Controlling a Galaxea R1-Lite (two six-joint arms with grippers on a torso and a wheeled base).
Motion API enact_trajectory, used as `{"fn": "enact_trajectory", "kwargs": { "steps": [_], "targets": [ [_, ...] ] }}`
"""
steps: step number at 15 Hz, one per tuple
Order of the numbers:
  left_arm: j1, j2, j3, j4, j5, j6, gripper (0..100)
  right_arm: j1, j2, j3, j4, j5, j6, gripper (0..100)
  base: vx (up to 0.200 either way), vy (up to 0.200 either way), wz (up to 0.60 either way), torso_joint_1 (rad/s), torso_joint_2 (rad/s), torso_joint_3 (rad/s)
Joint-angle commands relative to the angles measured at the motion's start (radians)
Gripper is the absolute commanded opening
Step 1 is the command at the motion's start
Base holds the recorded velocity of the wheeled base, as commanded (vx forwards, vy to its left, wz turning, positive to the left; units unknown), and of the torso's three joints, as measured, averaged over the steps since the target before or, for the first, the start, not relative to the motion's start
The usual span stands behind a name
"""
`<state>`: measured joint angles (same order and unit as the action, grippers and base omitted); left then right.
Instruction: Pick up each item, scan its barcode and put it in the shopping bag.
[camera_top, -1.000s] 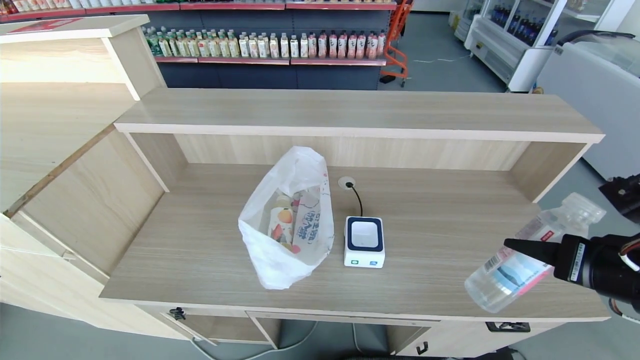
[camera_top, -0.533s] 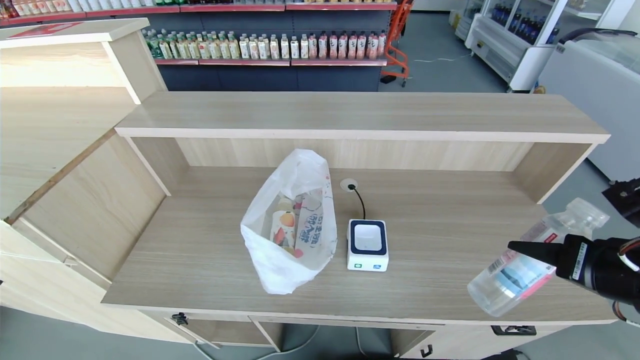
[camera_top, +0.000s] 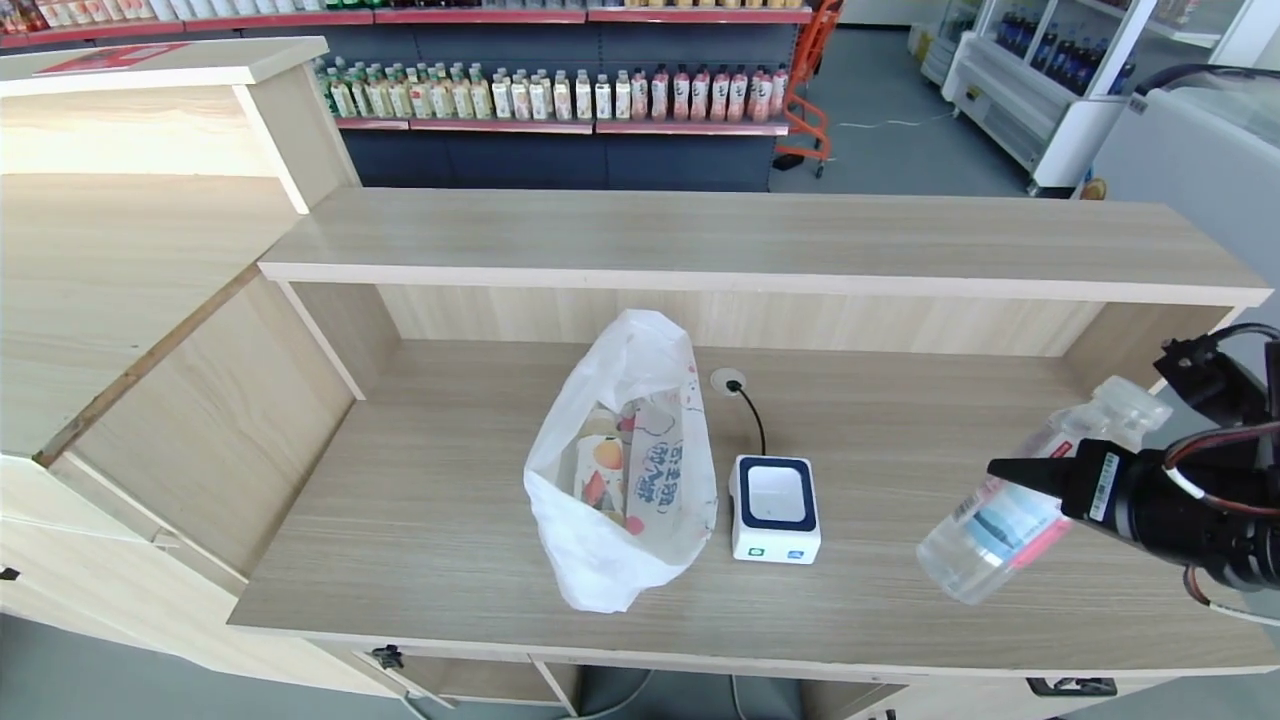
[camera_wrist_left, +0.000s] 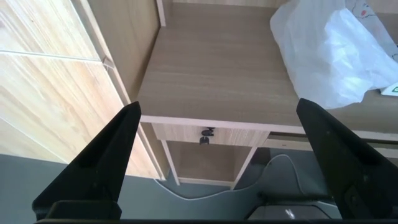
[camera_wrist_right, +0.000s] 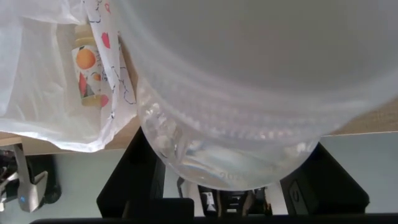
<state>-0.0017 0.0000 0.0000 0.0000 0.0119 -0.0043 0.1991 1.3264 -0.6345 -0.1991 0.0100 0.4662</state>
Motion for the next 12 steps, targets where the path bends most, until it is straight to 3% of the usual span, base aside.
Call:
{"fn": "enact_trajectory", "kwargs": {
  "steps": [1,7,12],
  "targets": [
    [0.000,0.002,0.000,0.000,0.000,0.000,100,0.005,0.076,-0.027,0.001,-0.004,0.000,0,0.000,0.000,0.00,0.000,0.00,0.000],
    [0.000,0.002,0.000,0.000,0.000,0.000,100,0.045,0.231,-0.085,-0.005,-0.045,0.002,0,0.000,0.000,0.00,0.000,0.00,0.000],
    [0.000,0.002,0.000,0.000,0.000,0.000,100,0.109,0.407,-0.260,-0.008,-0.061,0.022,0,0.000,0.000,0.00,0.000,0.00,0.000]
  ]
}}
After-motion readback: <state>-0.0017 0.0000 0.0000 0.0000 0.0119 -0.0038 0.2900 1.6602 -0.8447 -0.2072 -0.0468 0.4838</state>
